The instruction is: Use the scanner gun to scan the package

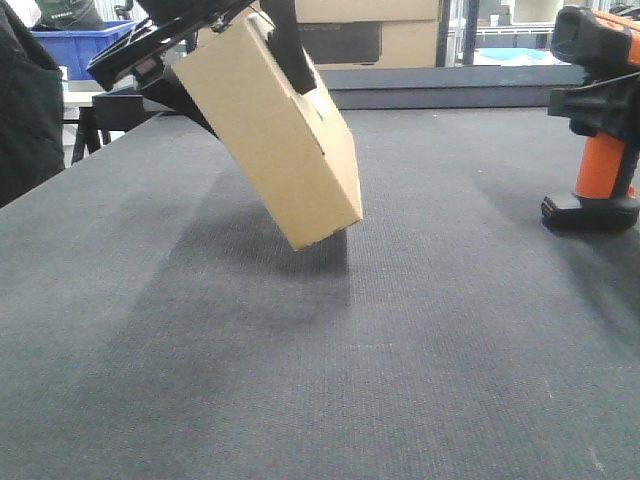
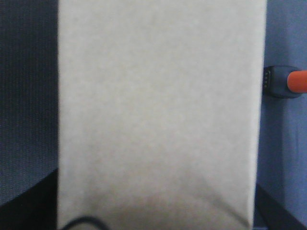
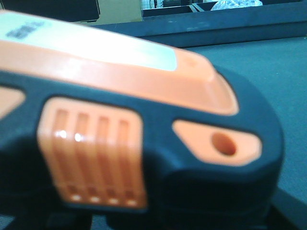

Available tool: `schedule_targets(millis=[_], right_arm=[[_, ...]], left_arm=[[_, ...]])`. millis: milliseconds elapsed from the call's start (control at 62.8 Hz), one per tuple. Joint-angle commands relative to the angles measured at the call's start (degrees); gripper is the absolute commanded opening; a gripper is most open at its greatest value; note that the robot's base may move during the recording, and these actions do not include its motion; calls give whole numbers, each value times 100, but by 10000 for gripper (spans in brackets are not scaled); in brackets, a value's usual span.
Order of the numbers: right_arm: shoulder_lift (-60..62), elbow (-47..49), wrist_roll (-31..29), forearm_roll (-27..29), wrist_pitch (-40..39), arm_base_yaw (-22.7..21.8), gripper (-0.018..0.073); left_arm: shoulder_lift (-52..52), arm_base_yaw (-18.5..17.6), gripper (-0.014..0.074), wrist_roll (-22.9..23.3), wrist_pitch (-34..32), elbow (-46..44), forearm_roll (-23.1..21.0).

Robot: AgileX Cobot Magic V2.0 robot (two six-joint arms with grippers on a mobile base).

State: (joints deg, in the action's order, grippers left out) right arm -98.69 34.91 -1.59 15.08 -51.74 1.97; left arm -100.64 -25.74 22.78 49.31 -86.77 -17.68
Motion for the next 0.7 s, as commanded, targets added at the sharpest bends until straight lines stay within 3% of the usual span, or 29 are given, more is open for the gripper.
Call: schedule_targets(millis=[0, 127, 366, 685], right_arm=[[48, 62, 19, -44, -131, -6, 214], [48, 62, 19, -44, -55, -6, 374], [69, 62, 19, -44, 250, -6, 553], [680, -353, 19, -54, 347, -6, 562]], left_arm=[[48, -24, -111, 35, -65, -60, -48], [48, -24, -111, 35, -65, -60, -48], [48, -24, -111, 35, -65, -60, -48], [48, -24, -111, 35, -65, -60, -48]])
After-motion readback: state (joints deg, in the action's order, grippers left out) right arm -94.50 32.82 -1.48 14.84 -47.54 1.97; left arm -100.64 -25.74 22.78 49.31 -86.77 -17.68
